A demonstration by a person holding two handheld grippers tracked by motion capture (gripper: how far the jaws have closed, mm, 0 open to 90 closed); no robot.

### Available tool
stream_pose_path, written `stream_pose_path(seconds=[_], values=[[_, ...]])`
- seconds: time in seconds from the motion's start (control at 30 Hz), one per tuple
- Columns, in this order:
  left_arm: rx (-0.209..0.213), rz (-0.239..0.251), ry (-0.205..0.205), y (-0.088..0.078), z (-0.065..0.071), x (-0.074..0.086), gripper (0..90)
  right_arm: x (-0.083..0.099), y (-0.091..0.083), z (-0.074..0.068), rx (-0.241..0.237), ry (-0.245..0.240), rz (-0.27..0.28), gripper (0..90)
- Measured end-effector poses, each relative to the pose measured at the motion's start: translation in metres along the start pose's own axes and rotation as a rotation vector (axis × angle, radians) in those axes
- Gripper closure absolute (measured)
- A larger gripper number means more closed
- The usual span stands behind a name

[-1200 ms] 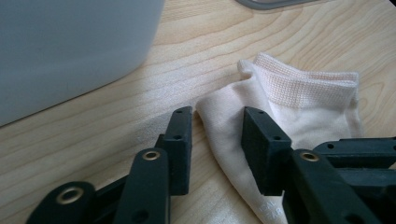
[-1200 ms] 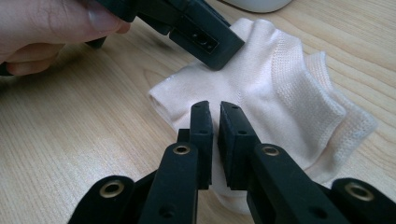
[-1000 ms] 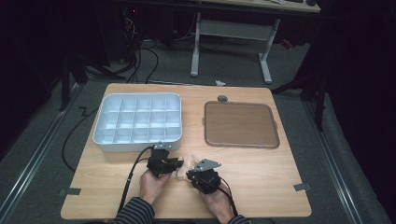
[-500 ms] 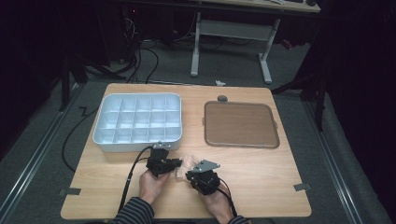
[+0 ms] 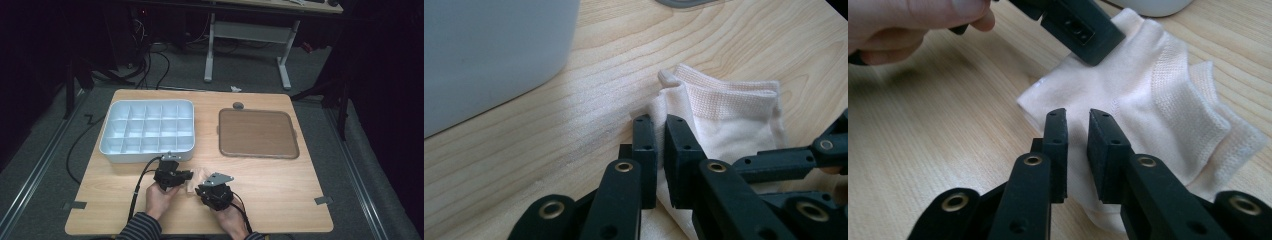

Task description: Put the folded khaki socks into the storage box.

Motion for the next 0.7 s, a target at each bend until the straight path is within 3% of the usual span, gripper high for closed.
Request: stream_pose_path(seconds=[0.1,0.3,0.47,0.7], values=[[0.007,-0.003,0.006,-0.001,0.001,0.0,85.1,-0.001,-0.006,0.003,-0.011,0.023,0.031,77.6],[0.011,-0.007,0.016,-0.002,0.003,0.001,85.1,-0.009,-0.016,0.017,0.012,0.062,0.07,82.1],[0.013,-0.007,0.018,-0.002,0.004,0.001,85.1,-0.015,-0.012,0.026,0.026,0.076,0.061,85.4],[0.011,-0.012,0.019,-0.003,0.005,0.001,85.1,-0.026,-0.004,0.025,0.035,0.07,0.072,86.5]])
Point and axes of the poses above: each handheld gripper's, and its own axes: y roughly forward along the jaws, x roughly out of its underside, z roughly to its right, the point moved 3 cm from there along y, roughly forward along the jaws, and after that the axes turned 4 degrees about -z, right-handed, at the moved point
